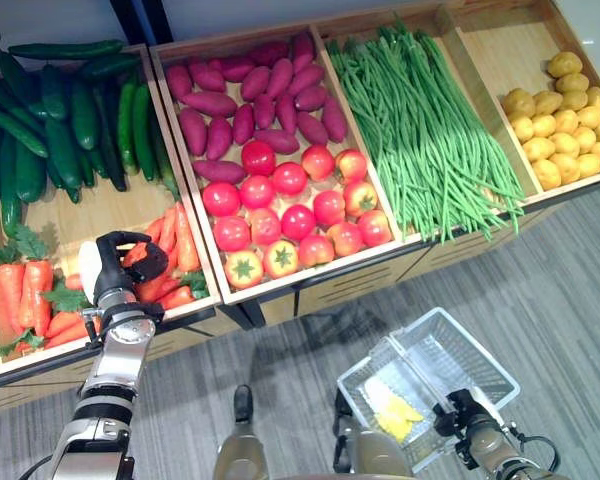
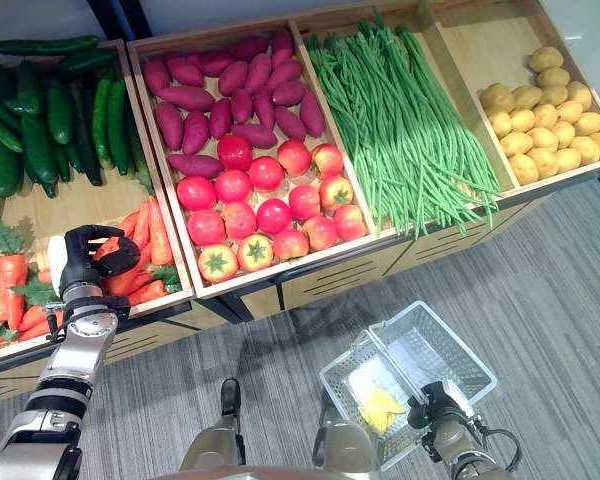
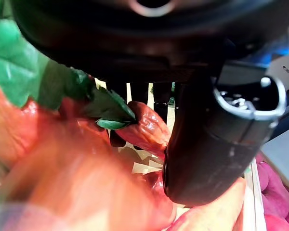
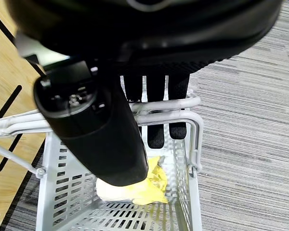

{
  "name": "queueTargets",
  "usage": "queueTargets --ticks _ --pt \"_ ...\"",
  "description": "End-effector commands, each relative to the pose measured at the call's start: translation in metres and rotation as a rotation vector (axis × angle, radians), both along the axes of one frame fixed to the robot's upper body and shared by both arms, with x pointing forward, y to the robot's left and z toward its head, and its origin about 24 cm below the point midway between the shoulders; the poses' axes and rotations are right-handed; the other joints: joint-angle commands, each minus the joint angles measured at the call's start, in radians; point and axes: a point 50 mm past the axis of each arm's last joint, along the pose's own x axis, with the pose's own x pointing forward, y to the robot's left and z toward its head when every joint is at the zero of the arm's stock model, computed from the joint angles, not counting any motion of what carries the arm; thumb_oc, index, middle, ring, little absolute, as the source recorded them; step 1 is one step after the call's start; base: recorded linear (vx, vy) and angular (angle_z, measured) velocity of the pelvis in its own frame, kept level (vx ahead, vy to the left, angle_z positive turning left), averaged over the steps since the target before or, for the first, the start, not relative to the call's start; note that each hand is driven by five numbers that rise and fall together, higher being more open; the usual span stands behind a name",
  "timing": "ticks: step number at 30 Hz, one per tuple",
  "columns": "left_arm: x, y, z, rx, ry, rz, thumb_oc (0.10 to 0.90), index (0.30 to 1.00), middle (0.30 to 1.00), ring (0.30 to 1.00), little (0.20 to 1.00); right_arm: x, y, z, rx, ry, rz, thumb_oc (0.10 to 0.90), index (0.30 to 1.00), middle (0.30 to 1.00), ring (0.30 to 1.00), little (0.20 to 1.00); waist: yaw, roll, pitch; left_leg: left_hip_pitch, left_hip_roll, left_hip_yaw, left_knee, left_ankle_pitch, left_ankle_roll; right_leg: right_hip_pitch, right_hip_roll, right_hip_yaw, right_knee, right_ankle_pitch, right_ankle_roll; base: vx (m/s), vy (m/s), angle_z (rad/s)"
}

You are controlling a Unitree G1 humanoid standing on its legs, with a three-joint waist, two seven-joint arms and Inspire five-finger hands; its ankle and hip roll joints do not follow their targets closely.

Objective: Get the vegetables into the basket

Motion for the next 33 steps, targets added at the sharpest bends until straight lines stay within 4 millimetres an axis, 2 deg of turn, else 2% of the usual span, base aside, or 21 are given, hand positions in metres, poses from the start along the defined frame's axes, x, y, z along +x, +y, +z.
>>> queueTargets --ticks 1,6,10,15,18,21,23,25,26,28,33 --pt "0.005 0.018 0.022 0.073 -0.057 0.056 0.400 0.300 0.300 0.300 0.300 -0.002 -0.004 0.001 -0.047 0.013 0.045 0.400 0.300 0.300 0.300 0.300 -0.012 -0.058 -0.032 -0.051 0.020 -0.014 0.000 -0.003 -0.019 -0.016 -0.087 0.052 0.045 -0.044 0.082 0.01 0.009 -0.04" --pt "0.009 0.019 0.035 0.054 -0.145 0.097 0.400 0.300 0.300 0.300 0.300 -0.003 -0.002 0.000 -0.048 0.016 0.051 0.400 0.300 0.300 0.300 0.300 -0.017 -0.063 -0.050 -0.046 0.023 -0.005 0.000 -0.007 -0.021 -0.011 -0.085 0.056 0.026 -0.038 0.084 0.01 -0.004 -0.07" --pt "0.018 0.007 0.079 0.060 -0.398 0.087 0.400 0.300 0.300 0.300 0.300 -0.002 0.000 0.000 -0.049 0.008 0.051 0.400 0.300 0.300 0.300 0.300 -0.018 -0.070 -0.071 -0.041 0.022 0.004 0.000 -0.014 -0.018 -0.009 -0.086 0.069 0.014 -0.034 0.088 0.01 -0.006 -0.12" --pt "0.011 -0.004 0.108 0.085 -0.577 0.027 0.400 0.300 0.300 0.300 0.300 -0.004 0.001 -0.002 -0.037 0.000 0.041 0.400 0.300 0.300 0.300 0.300 -0.015 -0.072 -0.093 -0.018 0.018 0.018 0.000 -0.026 -0.011 -0.001 -0.091 0.088 0.006 -0.030 0.092 0.01 0.002 -0.12" --pt "0.008 -0.008 0.107 0.090 -0.571 -0.036 0.400 0.300 0.300 0.300 0.300 -0.004 -0.001 0.000 -0.034 -0.011 0.025 0.400 0.300 0.300 0.300 0.300 -0.015 -0.069 -0.098 -0.012 0.016 0.021 0.000 -0.028 -0.009 0.002 -0.092 0.090 0.005 -0.030 0.091 0.01 0.004 -0.10" --pt "0.003 -0.021 0.108 0.116 -0.547 -0.206 0.400 0.300 0.300 0.300 0.300 -0.002 -0.005 0.002 -0.030 -0.027 0.009 0.400 0.300 0.300 0.300 0.300 -0.013 -0.060 -0.102 -0.004 0.013 0.023 0.000 -0.030 -0.007 0.009 -0.093 0.094 0.003 -0.029 0.092 0.01 0.005 -0.04" --pt "0.000 -0.022 0.108 0.108 -0.551 -0.240 0.400 0.300 0.300 0.300 0.300 -0.002 -0.006 0.003 -0.030 -0.031 0.008 0.400 0.300 0.300 0.300 0.300 -0.012 -0.057 -0.103 -0.001 0.013 0.023 0.000 -0.032 -0.007 0.013 -0.094 0.094 0.002 -0.030 0.092 0.01 0.008 -0.06" --pt "-0.005 -0.025 0.113 0.070 -0.554 -0.384 0.400 0.300 0.300 0.300 0.300 0.001 -0.009 0.006 -0.024 -0.047 0.002 0.400 0.300 0.300 0.300 0.300 -0.014 -0.051 -0.105 0.003 0.013 0.028 0.000 -0.032 -0.007 0.015 -0.095 0.096 0.000 -0.030 0.093 0.00 0.000 0.00" --pt "-0.010 -0.030 0.117 -0.021 -0.582 -0.512 0.400 0.300 0.300 0.300 0.300 0.002 -0.008 0.007 -0.009 -0.063 0.014 0.400 0.300 0.300 0.300 0.300 -0.017 -0.048 -0.109 0.010 0.013 0.034 0.000 -0.034 -0.007 0.015 -0.095 0.102 -0.001 -0.029 0.093 0.02 0.023 -0.03" --pt "-0.013 -0.038 0.119 -0.140 -0.588 -0.647 0.400 0.300 0.300 0.300 0.300 0.002 -0.009 0.007 0.006 -0.063 0.018 0.400 0.300 0.300 0.300 0.300 -0.022 -0.044 -0.115 0.016 0.012 0.039 0.000 -0.036 -0.007 0.017 -0.094 0.108 -0.001 -0.030 0.093 0.03 0.015 -0.14" --pt "-0.015 -0.056 0.125 -0.190 -0.588 -0.816 0.400 0.300 0.300 0.300 0.300 -0.017 -0.011 0.000 0.036 -0.010 -0.009 0.400 0.300 0.300 0.300 0.300 -0.035 -0.035 -0.132 0.045 0.009 0.053 0.000 -0.050 -0.005 0.032 -0.095 0.126 -0.001 -0.037 0.093 0.06 0.007 -0.15"
